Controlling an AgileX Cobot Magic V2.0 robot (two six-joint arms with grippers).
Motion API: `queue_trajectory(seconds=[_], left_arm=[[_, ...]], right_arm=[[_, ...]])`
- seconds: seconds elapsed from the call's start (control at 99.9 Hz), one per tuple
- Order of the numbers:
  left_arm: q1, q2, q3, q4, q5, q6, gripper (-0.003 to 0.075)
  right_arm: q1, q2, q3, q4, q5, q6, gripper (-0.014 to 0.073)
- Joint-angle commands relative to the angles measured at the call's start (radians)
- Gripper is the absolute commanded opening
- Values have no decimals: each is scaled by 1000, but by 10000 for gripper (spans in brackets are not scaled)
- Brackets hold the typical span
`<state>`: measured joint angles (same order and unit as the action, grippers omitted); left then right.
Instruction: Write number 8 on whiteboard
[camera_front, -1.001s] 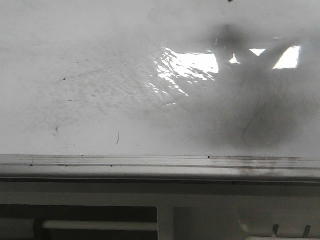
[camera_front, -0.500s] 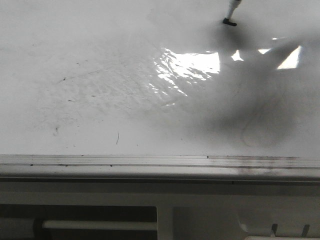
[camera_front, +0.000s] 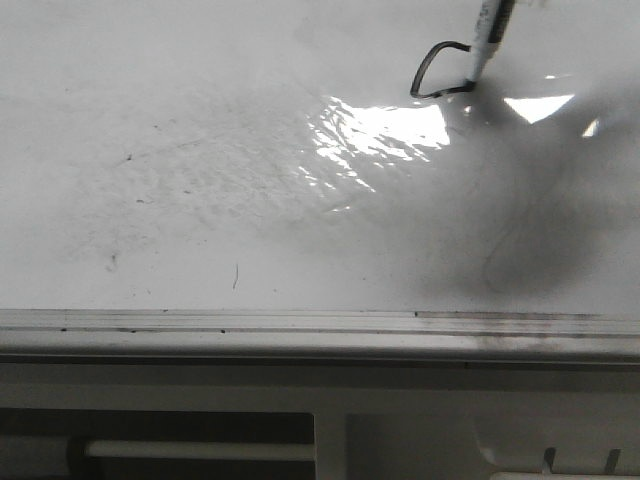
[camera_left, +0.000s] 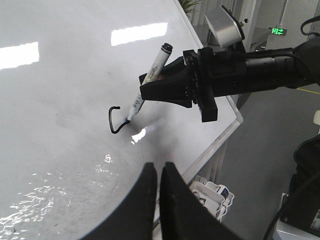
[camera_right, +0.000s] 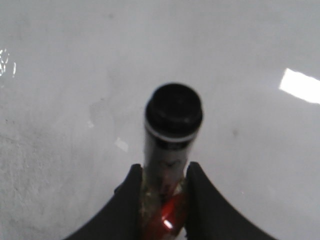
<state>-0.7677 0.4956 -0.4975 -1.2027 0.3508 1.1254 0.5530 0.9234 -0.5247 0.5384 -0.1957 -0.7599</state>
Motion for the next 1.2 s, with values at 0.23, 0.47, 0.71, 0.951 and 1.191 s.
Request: queue_trajectory(seconds=[0.23, 0.47, 0.71, 0.951, 1.191], left_arm=[[-6, 8, -27, -25, -23, -6, -20], [-6, 8, -27, -25, -23, -6, -20], [-6, 8, -27, -25, -23, -6, -20], [-6, 8, -27, -25, -23, -6, -20], [-6, 8, -27, -25, -17, -6, -20]], right_arm=[[-51, -31, -20, 18, 158, -36, -59], [22, 41, -26, 18, -99, -36, -64], [-21, 41, -27, 18, -197, -54, -64], [-21, 55, -97, 18, -146, -54, -64], [-14, 21, -146, 18, 47, -54, -64]])
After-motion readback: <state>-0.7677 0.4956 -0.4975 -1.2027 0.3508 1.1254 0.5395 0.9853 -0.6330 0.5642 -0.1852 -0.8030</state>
